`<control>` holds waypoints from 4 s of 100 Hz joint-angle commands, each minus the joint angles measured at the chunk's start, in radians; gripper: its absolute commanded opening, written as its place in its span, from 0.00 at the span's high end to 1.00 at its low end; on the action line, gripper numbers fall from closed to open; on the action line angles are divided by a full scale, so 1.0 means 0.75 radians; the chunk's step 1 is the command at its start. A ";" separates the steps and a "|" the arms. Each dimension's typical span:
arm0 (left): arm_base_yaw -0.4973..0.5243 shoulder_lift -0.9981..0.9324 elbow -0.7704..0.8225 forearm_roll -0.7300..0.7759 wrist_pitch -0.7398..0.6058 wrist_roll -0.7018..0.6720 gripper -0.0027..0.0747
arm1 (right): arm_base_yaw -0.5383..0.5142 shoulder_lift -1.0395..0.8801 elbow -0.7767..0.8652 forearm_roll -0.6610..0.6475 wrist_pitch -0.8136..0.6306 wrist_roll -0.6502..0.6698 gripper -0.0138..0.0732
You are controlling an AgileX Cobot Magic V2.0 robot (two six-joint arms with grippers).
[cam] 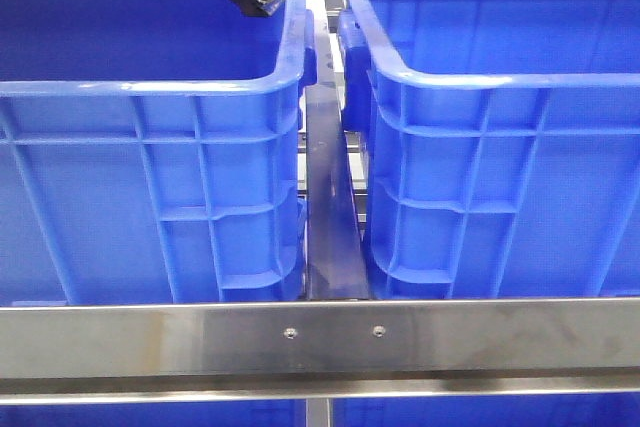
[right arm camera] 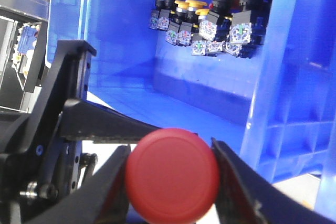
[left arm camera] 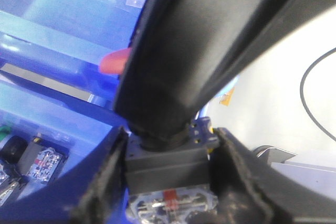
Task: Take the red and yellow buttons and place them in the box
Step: 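Grasp the red button with the right gripper and open the left gripper, then lower the red button into the empty bin and open the right gripper, then reach the left gripper into the button bin toward a yellow-capped button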
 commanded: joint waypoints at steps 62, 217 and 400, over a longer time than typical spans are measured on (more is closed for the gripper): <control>-0.001 -0.051 -0.039 -0.051 -0.002 -0.043 0.14 | -0.058 -0.054 -0.046 0.068 0.058 -0.033 0.67; 0.011 -0.051 -0.039 -0.011 0.070 -0.052 0.14 | -0.509 0.558 -0.395 -0.016 -0.648 -0.949 0.67; 0.324 -0.104 -0.106 0.352 0.053 -0.879 0.14 | -0.509 -0.106 0.082 0.055 -0.392 -0.949 0.46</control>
